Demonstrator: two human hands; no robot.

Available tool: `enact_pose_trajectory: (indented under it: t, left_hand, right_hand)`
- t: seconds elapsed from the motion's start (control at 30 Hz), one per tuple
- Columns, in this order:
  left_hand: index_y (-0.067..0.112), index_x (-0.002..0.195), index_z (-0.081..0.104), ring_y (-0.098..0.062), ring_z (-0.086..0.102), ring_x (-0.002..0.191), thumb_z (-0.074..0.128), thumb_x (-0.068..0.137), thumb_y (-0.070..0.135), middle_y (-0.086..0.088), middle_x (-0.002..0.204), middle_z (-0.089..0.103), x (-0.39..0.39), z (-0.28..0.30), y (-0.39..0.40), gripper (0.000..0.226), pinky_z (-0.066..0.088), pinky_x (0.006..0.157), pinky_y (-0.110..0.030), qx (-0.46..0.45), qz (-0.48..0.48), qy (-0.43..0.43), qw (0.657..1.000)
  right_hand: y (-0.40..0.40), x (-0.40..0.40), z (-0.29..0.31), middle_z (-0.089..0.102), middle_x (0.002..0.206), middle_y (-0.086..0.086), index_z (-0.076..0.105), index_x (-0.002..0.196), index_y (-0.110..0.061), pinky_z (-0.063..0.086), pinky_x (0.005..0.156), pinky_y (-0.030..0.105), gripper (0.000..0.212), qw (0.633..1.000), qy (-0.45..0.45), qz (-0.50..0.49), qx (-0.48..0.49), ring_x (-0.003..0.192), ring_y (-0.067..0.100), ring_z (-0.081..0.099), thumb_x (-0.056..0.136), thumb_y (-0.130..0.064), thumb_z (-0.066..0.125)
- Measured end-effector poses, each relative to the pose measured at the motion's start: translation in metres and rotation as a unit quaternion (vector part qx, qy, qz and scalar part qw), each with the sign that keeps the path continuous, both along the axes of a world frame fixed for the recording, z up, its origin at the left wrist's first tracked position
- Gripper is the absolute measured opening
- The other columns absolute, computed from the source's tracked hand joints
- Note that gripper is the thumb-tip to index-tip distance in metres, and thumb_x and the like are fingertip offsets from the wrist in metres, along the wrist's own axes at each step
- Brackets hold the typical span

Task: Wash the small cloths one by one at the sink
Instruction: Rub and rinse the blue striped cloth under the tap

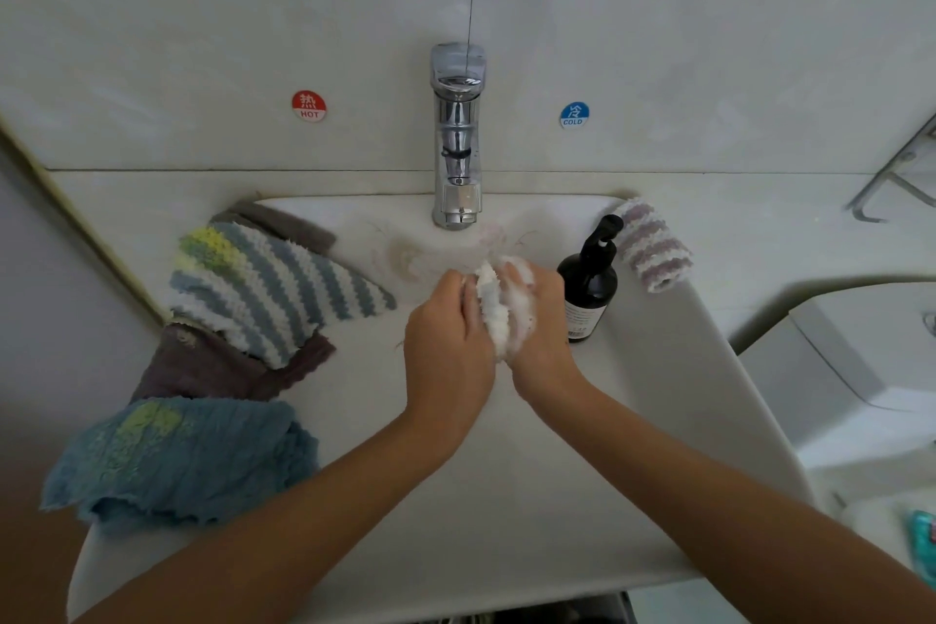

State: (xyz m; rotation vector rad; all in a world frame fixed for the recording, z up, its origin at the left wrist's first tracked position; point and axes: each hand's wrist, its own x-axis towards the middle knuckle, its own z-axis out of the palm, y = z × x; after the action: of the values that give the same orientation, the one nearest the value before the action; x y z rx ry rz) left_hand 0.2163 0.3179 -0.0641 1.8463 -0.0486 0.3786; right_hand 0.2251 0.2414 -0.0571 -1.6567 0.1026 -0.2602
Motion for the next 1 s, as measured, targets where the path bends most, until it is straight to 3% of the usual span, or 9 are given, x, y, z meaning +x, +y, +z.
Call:
enact_pose_trajectory:
  t: [0.13,0.27,0.37,0.43,0.53,0.63,0.77,0.9,1.0]
  left_hand:
    - [0.024,0.063,0.039,-0.009,0.041,0.056,0.045,0.098,0.013,0.010,0.057,0.044,0.012,-0.004,0.005,0.037,0.039,0.055,-0.039,-0.036,0.008,0.033,0.999]
    - [0.024,0.065,0.037,-0.005,0.042,0.052,0.039,0.101,0.018,0.008,0.058,0.042,-0.010,0.004,-0.004,0.037,0.034,0.051,-0.021,0.034,-0.023,-0.003,0.999]
    - [0.027,0.062,0.036,-0.003,0.041,0.050,0.046,0.101,0.015,0.009,0.056,0.042,0.012,0.006,-0.001,0.041,0.036,0.051,-0.024,0.025,-0.025,0.015,0.999]
    - [0.027,0.060,0.036,-0.003,0.040,0.051,0.047,0.100,0.012,0.009,0.056,0.041,0.030,0.001,0.008,0.044,0.036,0.056,-0.029,-0.001,-0.017,0.030,0.999]
    - [0.022,0.064,0.040,-0.009,0.045,0.055,0.043,0.100,0.017,0.005,0.058,0.045,0.017,-0.004,0.009,0.036,0.042,0.054,-0.036,0.026,-0.004,0.027,0.999]
    - [0.026,0.064,0.035,-0.005,0.042,0.052,0.038,0.100,0.026,0.008,0.057,0.042,-0.005,0.005,-0.002,0.036,0.036,0.051,-0.024,0.070,-0.033,-0.027,0.997]
    - [0.024,0.066,0.036,-0.013,0.045,0.058,0.040,0.101,0.024,0.005,0.060,0.044,0.024,0.008,0.006,0.035,0.041,0.059,-0.037,0.047,-0.006,-0.024,0.999]
    - [0.026,0.066,0.036,-0.011,0.041,0.057,0.043,0.100,0.022,0.008,0.060,0.041,0.038,0.001,0.020,0.035,0.042,0.061,-0.044,0.037,0.012,-0.015,0.999]
    - [0.018,0.077,0.044,-0.015,0.051,0.062,0.040,0.102,0.027,0.006,0.065,0.048,0.022,0.003,0.012,0.027,0.044,0.060,-0.037,0.082,-0.001,-0.036,0.996]
  right_hand:
    - [0.007,0.000,0.003,0.048,0.055,-0.006,0.050,0.058,-0.020,0.039,0.051,0.026,0.041,1.000,-0.005,0.001,-0.019,0.051,0.007,0.048,0.098,-0.010,0.052]
    - [-0.001,0.007,0.000,0.037,0.054,-0.009,0.038,0.059,-0.023,0.031,0.055,0.032,0.046,0.999,0.006,-0.021,-0.046,0.053,0.009,0.035,0.094,0.003,0.051]
    - [0.002,0.001,-0.005,0.053,0.059,-0.005,0.055,0.072,-0.009,0.041,0.050,0.034,0.029,0.999,0.010,-0.039,0.006,0.055,0.007,0.051,0.100,-0.014,0.049]
    - [0.010,-0.003,-0.004,0.059,0.068,0.007,0.061,0.079,0.005,0.049,0.055,0.042,0.036,0.999,-0.001,-0.016,-0.030,0.064,0.016,0.058,0.096,-0.025,0.049]
    - [0.010,0.002,-0.003,0.055,0.066,0.002,0.057,0.069,-0.010,0.043,0.058,0.034,0.030,0.999,-0.007,0.015,-0.030,0.066,0.017,0.054,0.091,-0.028,0.046]
    - [-0.001,0.008,-0.005,0.055,0.081,0.002,0.052,0.083,-0.018,0.049,0.070,0.042,0.015,0.998,0.038,-0.003,-0.051,0.078,0.021,0.055,0.097,-0.013,0.052]
    - [0.001,-0.002,-0.006,0.042,0.060,-0.001,0.043,0.061,-0.019,0.034,0.055,0.035,0.023,0.998,0.004,0.017,-0.055,0.063,0.018,0.040,0.083,-0.018,0.047]
    - [0.007,0.005,0.001,0.050,0.059,-0.001,0.055,0.065,-0.014,0.038,0.056,0.030,0.035,0.997,0.016,0.055,-0.057,0.059,0.013,0.048,0.097,-0.002,0.047]
    - [0.002,0.016,0.004,0.050,0.055,-0.006,0.052,0.064,-0.015,0.037,0.046,0.020,0.036,0.998,0.037,0.034,-0.029,0.048,0.004,0.049,0.097,-0.001,0.049]
